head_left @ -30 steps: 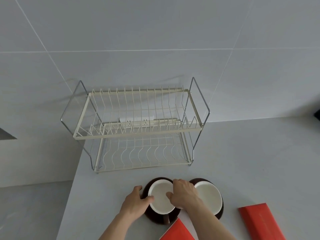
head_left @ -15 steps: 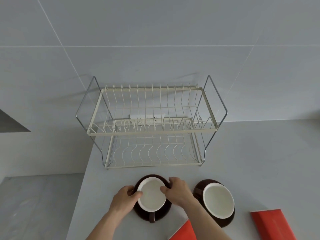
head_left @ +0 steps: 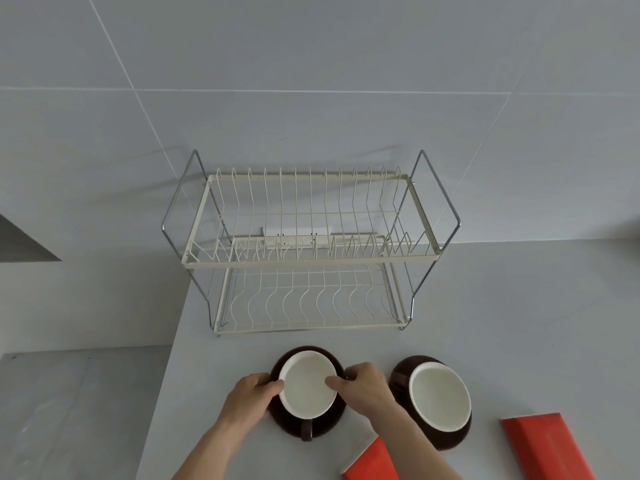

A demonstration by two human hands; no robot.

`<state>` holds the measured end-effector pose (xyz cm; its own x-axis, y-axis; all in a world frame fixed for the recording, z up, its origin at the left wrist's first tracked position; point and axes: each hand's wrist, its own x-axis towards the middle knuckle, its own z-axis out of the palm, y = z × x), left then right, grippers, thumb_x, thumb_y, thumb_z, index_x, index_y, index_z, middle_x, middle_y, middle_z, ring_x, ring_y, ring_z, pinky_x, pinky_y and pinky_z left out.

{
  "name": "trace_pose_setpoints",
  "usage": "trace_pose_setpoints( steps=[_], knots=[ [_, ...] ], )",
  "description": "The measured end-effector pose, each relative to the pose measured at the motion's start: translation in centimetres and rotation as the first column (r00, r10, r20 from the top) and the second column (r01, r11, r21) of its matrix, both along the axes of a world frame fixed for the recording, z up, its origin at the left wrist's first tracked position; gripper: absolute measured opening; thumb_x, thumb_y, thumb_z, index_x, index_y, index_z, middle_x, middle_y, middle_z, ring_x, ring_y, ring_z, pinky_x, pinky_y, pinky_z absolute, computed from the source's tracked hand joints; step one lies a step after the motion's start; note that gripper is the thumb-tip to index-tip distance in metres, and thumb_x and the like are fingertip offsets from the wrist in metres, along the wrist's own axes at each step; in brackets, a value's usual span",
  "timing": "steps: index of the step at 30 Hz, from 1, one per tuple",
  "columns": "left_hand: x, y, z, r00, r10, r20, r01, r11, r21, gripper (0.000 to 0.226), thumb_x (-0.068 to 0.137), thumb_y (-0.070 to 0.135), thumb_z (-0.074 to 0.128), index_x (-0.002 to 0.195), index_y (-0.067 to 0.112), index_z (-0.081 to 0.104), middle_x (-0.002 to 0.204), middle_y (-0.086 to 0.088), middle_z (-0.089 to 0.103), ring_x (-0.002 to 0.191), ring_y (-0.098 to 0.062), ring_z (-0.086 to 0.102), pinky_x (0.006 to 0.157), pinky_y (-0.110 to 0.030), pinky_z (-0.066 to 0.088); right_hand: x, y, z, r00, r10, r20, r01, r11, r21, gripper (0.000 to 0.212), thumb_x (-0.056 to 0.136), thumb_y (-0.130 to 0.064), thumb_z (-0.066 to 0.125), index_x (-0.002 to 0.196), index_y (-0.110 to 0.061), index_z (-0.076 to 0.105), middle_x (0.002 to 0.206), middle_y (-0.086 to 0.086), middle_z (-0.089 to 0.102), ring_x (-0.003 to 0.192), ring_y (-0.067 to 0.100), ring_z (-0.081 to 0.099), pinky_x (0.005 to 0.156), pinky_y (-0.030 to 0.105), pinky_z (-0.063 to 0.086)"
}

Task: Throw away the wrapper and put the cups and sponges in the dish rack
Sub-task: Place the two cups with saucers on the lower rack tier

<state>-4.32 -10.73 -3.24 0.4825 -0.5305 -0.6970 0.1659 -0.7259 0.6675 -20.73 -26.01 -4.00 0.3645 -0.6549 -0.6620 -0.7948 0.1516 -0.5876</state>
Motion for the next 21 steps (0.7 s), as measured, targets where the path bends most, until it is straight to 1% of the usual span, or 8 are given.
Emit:
trace_pose_setpoints(
  steps=[2, 3, 5, 8, 12, 15, 18, 21],
  knots=[
    [0.1, 0.0, -0.2, 1.0, 0.007, -0.007, -0.007, 1.0, -0.004, 0.041, 0.063, 0.048, 0.064, 0.082, 0.014, 0.074, 0.096, -0.013, 0.076, 0.097, -0.026, 0.072, 0.091, -0.047, 0.06, -0.1, 0.1, -0.1, 1.0, -0.028, 0.013, 0.028, 1.0, 0.011, 0.041, 0.074, -0.038, 0.072, 0.088, 0.001, 0.072, 0.073, 0.004, 0.063, 0.066, 0.017, 0.058, 0.06, 0.029, 0.046],
    [0.1, -0.1, -0.3, 1.0, 0.005, -0.007, -0.005, 1.0, -0.006, 0.044, 0.062, 0.05, 0.064, 0.084, 0.013, 0.074, 0.096, -0.013, 0.076, 0.097, -0.026, 0.072, 0.091, -0.047, 0.06, -0.1, 0.1, -0.2, 0.999, -0.045, 0.022, 0.045, 0.999, 0.017, 0.042, 0.073, -0.038, 0.073, 0.087, 0.001, 0.072, 0.072, 0.004, 0.063, 0.066, 0.017, 0.058, 0.061, 0.029, 0.047],
    [0.0, -0.1, -0.3, 1.0, 0.009, -0.002, -0.009, 1.0, -0.01, 0.047, 0.062, 0.051, 0.063, 0.084, 0.011, 0.073, 0.095, -0.014, 0.076, 0.097, -0.026, 0.072, 0.09, -0.047, 0.06, -0.1, 0.3, -0.2, 0.996, -0.083, 0.03, 0.082, 0.996, 0.024, 0.04, 0.07, -0.038, 0.074, 0.075, 0.0, 0.068, 0.068, 0.003, 0.061, 0.063, 0.018, 0.056, 0.06, 0.03, 0.047],
    [-0.2, -0.1, -0.2, 1.0, 0.025, 0.009, -0.025, 1.0, -0.008, 0.045, 0.064, 0.05, 0.063, 0.084, 0.01, 0.073, 0.094, -0.014, 0.075, 0.096, -0.026, 0.072, 0.089, -0.047, 0.061, -0.1, 0.5, -0.3, 0.99, -0.132, 0.044, 0.131, 0.991, 0.026, 0.034, 0.067, -0.039, 0.076, 0.065, -0.008, 0.065, 0.062, 0.002, 0.057, 0.06, 0.018, 0.054, 0.059, 0.03, 0.047],
    [-0.3, 0.1, -0.1, 0.999, 0.043, 0.01, -0.043, 0.999, -0.013, 0.038, 0.067, 0.047, 0.065, 0.081, 0.014, 0.075, 0.092, -0.012, 0.077, 0.095, -0.025, 0.072, 0.089, -0.046, 0.061, -0.2, 0.5, -0.1, 0.988, -0.146, 0.052, 0.145, 0.989, 0.023, 0.035, 0.068, -0.037, 0.076, 0.066, -0.004, 0.067, 0.062, 0.002, 0.059, 0.059, 0.017, 0.055, 0.058, 0.029, 0.048],
    [-0.4, 0.2, 0.4, 0.999, 0.049, -0.004, -0.049, 0.998, -0.032, 0.029, 0.071, 0.044, 0.068, 0.082, 0.019, 0.078, 0.09, -0.003, 0.079, 0.096, -0.021, 0.073, 0.09, -0.044, 0.061, -0.3, 0.4, 0.1, 0.987, -0.145, 0.065, 0.145, 0.989, 0.016, 0.034, 0.069, -0.035, 0.077, 0.073, -0.001, 0.073, 0.062, 0.002, 0.062, 0.06, 0.017, 0.058, 0.06, 0.031, 0.051],
    [-0.1, 0.3, 1.0, 0.999, 0.046, -0.006, -0.047, 0.998, -0.049, 0.033, 0.068, 0.046, 0.069, 0.087, 0.021, 0.079, 0.091, 0.0, 0.08, 0.096, -0.019, 0.073, 0.091, -0.043, 0.06, -0.2, 0.1, 0.4, 0.987, -0.138, 0.087, 0.137, 0.99, 0.017, 0.028, 0.072, -0.032, 0.078, 0.074, -0.004, 0.076, 0.063, 0.002, 0.065, 0.062, 0.017, 0.061, 0.065, 0.034, 0.057],
    [0.4, 0.2, 1.9, 0.999, 0.045, 0.015, -0.044, 0.997, -0.068, 0.034, 0.064, 0.048, 0.07, 0.081, 0.02, 0.08, 0.087, -0.003, 0.079, 0.093, -0.021, 0.074, 0.089, -0.043, 0.061, 0.1, -0.2, 1.0, 0.983, -0.141, 0.115, 0.14, 0.99, 0.014, 0.027, 0.072, -0.032, 0.078, 0.076, -0.004, 0.077, 0.064, 0.002, 0.065, 0.061, 0.016, 0.061, 0.064, 0.031, 0.056]
  ],
)
